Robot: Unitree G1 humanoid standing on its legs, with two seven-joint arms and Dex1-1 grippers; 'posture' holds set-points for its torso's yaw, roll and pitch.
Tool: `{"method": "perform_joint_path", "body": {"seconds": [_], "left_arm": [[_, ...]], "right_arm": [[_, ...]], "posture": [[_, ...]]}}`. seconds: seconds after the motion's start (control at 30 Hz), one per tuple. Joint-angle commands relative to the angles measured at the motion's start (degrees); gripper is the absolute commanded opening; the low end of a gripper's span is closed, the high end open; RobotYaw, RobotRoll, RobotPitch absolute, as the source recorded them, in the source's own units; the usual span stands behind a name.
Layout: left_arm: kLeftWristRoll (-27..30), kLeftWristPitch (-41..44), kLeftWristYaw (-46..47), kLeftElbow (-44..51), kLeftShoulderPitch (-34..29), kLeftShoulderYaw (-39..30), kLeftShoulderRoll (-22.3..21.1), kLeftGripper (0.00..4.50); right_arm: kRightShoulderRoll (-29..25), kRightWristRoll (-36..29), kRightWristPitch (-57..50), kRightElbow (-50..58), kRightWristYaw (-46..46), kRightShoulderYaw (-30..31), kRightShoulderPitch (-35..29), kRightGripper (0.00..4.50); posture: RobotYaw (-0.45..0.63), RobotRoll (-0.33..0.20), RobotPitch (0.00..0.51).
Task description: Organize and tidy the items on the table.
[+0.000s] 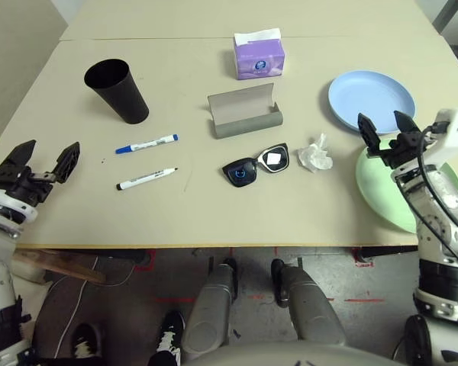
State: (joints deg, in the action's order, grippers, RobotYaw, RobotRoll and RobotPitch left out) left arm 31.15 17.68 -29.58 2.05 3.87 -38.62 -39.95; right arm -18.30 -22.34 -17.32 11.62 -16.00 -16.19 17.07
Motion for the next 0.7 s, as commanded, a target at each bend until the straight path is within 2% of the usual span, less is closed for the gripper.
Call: {"method": "perform_joint_path", "body": {"seconds": [0.03,0.3,0.5,0.7], "left_arm": [[-0.89,-0.15,-0.14,-1.51,1.07,2.15,0.18,4.48],[-0.50,0.39,-0.48,-0.89,2.66,3.93,0.36,4.48],[-0.67,0.56,-0.06,-0.35,2.74,4.77,1.08,4.48],[-2.09,-2.04,-0.10,-2.73,4.45,8.00,3.88,4.48]], "right_arm": [[0.53,-0.40,-0.85,1.87,0.48,0.46,-1.88,4.50],[-2.46,-0.05,0.10,-1.90,-1.21,-0.74,-1.27,4.50],[-6.33,-0.35,1.76,-7.38,-3.12,-3.55,0.89,4.50],[-9.45,0.75,5.63,-13.97,-4.58,-5.16,3.71,4.50]], "posture": [[-0.09,0.000,0.270],[-0.07,0.000,0.288],[-0.08,0.000,0.273],[-0.08,0.000,0.265]]}}
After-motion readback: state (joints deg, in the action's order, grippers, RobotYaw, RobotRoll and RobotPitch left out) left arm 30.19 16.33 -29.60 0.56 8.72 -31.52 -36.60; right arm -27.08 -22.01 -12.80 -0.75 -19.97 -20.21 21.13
